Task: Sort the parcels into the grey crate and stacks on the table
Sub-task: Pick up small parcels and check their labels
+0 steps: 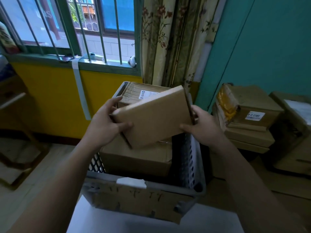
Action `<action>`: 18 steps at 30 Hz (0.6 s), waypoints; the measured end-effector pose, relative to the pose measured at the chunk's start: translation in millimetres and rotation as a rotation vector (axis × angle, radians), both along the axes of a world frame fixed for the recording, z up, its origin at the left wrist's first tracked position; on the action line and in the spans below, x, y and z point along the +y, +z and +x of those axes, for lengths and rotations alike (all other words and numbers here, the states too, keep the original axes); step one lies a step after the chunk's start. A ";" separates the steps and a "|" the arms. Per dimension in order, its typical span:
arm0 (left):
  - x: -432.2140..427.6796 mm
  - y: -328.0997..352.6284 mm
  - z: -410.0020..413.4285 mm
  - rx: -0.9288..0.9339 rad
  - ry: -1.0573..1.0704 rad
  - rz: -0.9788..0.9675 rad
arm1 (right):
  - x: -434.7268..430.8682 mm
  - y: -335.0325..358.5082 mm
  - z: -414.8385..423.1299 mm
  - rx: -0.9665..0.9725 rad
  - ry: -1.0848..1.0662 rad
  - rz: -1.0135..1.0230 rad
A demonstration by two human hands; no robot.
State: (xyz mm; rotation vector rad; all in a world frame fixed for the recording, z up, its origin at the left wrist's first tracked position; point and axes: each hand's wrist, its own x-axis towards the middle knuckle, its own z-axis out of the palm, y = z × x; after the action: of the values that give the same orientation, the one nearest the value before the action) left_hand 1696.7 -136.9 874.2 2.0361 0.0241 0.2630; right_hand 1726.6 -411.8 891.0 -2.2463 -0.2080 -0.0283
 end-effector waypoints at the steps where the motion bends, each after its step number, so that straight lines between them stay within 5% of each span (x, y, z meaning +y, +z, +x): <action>1: 0.9 -0.3 -0.6 0.028 -0.062 0.066 | -0.4 2.8 2.3 -0.051 -0.009 -0.030; 6: -33.1 1.6 -10.8 0.240 -0.402 0.137 | 3.0 33.6 8.1 -0.197 0.033 0.051; 11: -77.0 -3.6 -16.4 0.021 -0.164 0.329 | 10.5 46.0 5.5 -0.117 -0.036 0.214; 14: -93.3 -8.9 -20.3 -0.043 -0.198 0.339 | 11.2 46.3 6.0 -0.115 -0.055 0.106; 18: -88.0 -8.3 -13.4 0.158 -0.479 0.163 | 1.0 56.6 3.1 -0.162 0.072 -0.075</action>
State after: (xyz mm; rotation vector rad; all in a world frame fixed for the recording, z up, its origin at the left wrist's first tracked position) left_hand 1683.3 -224.9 865.9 2.1481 -0.3926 -0.2030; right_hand 1729.7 -410.8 947.5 -2.3102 -0.3825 -0.1672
